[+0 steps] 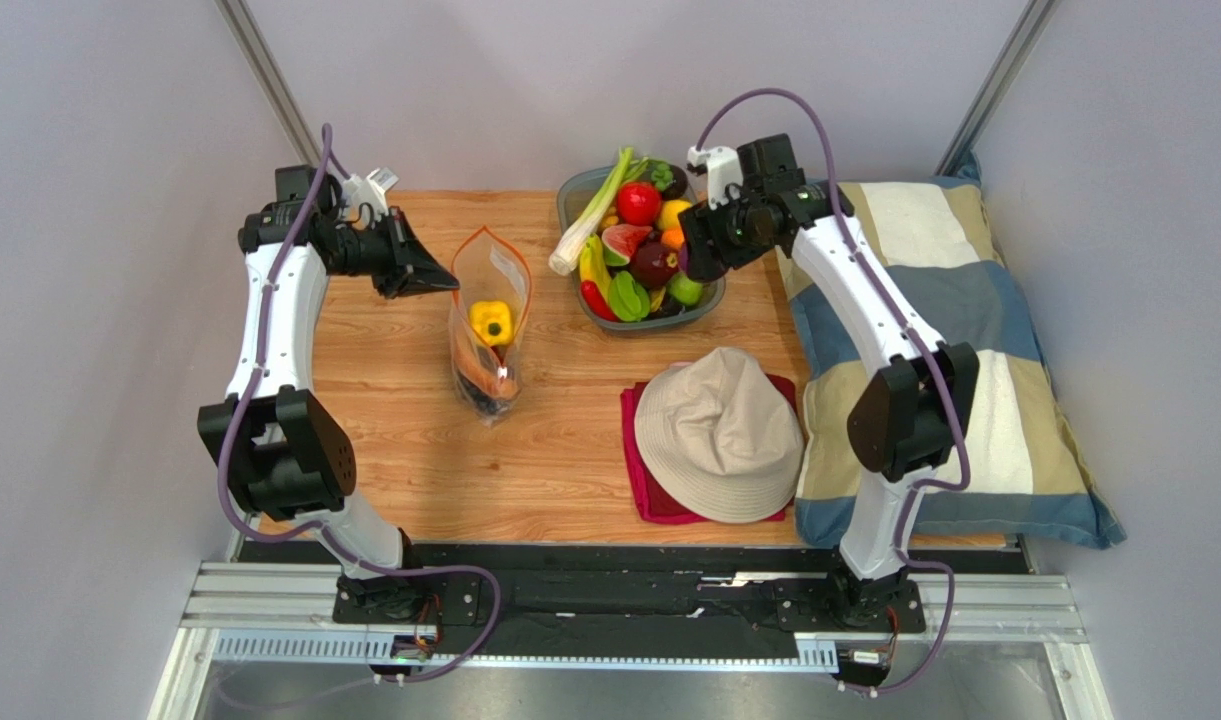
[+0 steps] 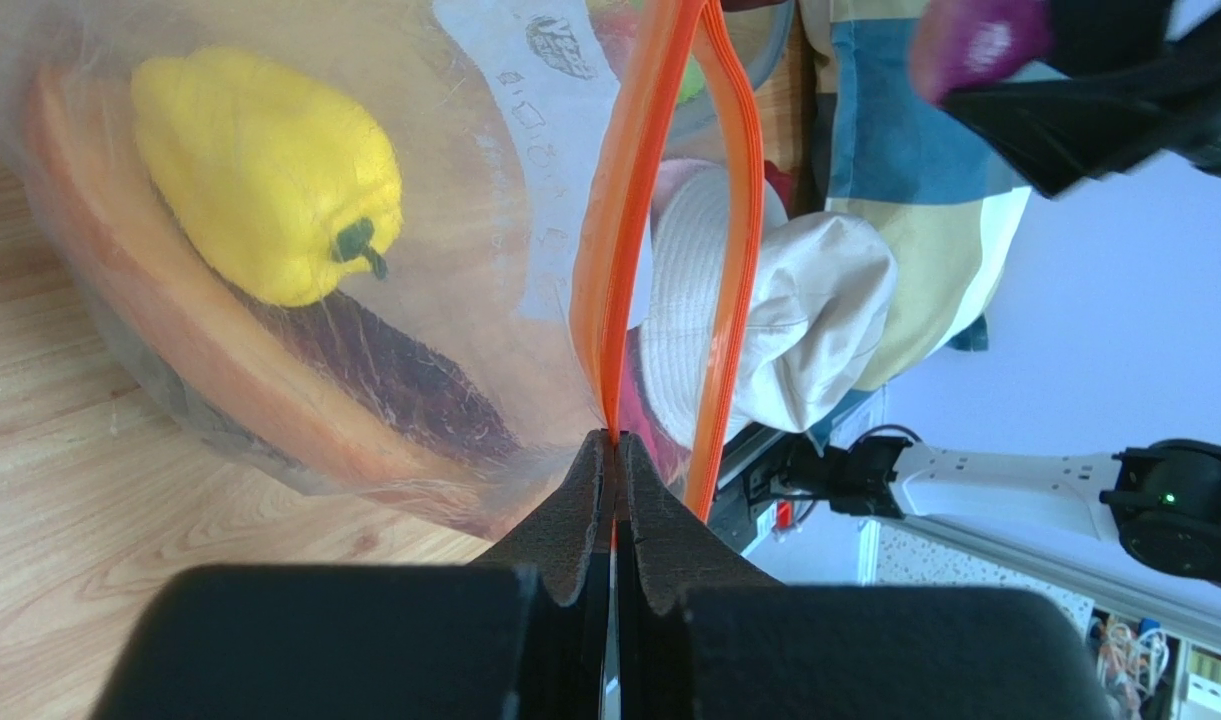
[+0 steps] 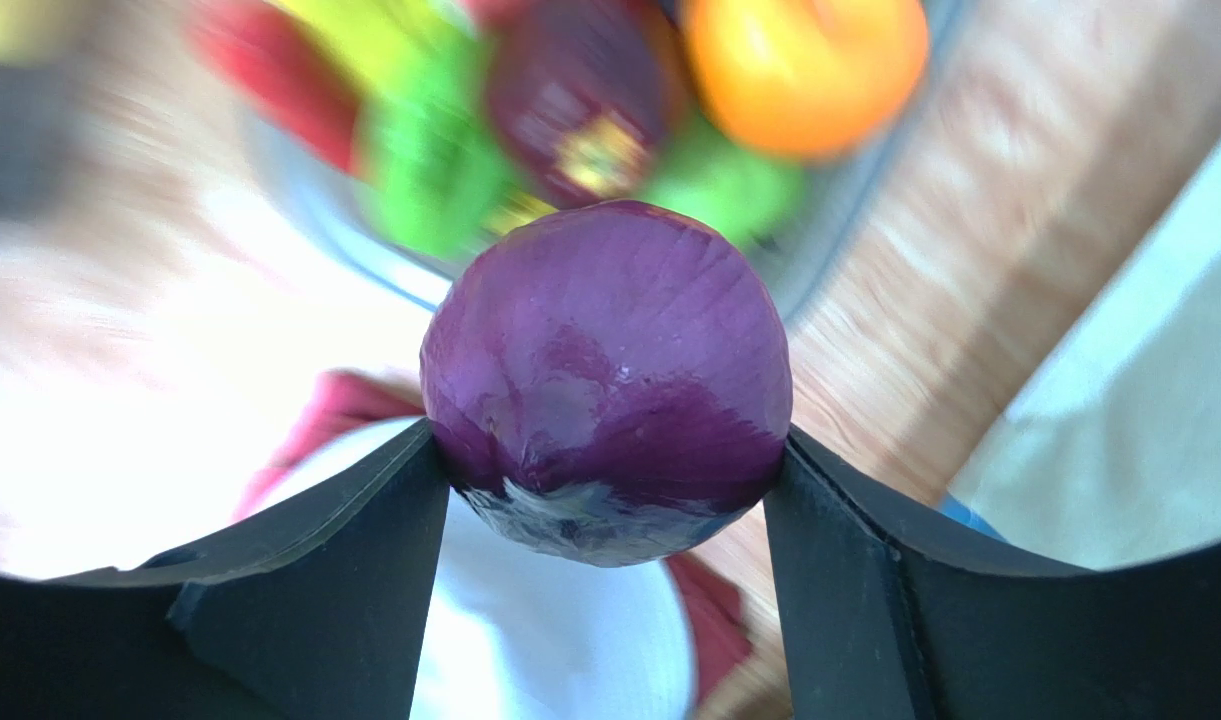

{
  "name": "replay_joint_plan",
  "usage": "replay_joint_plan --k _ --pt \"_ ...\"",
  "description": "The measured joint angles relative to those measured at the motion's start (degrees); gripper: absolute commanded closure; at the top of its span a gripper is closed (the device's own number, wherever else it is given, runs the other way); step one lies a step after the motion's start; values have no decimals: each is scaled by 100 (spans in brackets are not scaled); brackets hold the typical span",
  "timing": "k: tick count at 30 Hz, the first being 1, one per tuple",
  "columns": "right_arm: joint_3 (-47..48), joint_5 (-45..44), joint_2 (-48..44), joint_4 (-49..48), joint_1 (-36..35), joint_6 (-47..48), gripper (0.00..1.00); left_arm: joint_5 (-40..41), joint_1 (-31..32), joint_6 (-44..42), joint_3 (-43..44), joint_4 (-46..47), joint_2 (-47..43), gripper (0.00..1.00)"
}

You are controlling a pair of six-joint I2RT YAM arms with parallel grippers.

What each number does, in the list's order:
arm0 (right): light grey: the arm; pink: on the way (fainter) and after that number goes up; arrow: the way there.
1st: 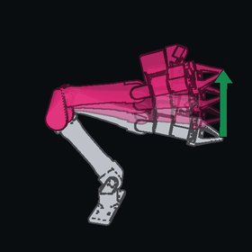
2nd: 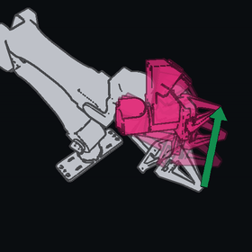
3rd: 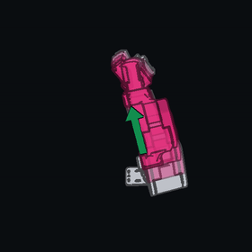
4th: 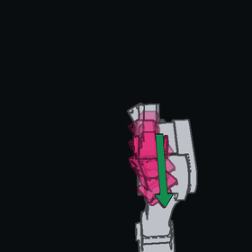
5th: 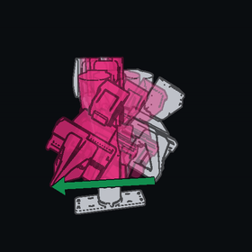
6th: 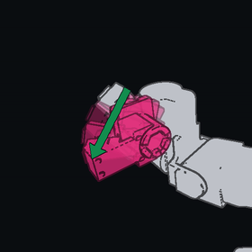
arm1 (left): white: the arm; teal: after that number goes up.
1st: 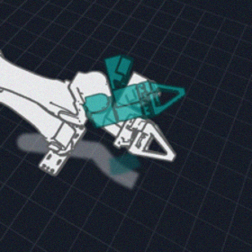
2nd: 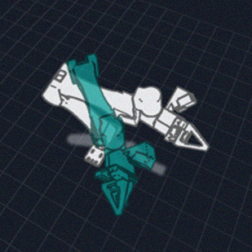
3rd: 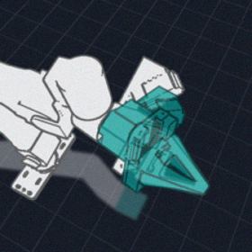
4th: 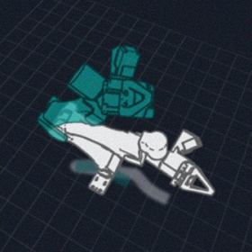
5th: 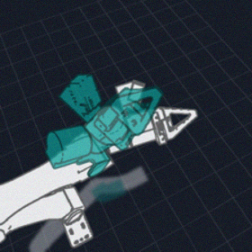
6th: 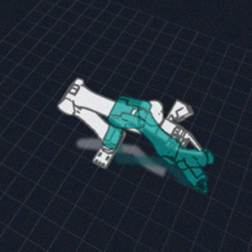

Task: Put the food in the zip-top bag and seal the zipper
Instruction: Pick up the fake vegetable from the bin, then place the fake vegetable in the zipper food storage bag.

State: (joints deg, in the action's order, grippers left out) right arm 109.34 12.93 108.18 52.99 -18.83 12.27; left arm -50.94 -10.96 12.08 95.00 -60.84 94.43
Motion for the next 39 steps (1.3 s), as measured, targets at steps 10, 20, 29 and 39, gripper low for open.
replay_joint_plan --k 10,20,29,39 --pt "1158 1217 -404 -535 -1427 -345 48 -7 0 -66 0 -33 0 100" --pt "1178 1141 -114 -1488 -2870 -352 47 -7 0 -107 0 -85 -2 100" --pt "1235 887 994 -1766 -2953 -507 6 -7 0 -96 -76 -57 -35 100" --pt "1244 914 837 -1567 -2953 -562 0 0 0 -94 -114 -44 -127 100"
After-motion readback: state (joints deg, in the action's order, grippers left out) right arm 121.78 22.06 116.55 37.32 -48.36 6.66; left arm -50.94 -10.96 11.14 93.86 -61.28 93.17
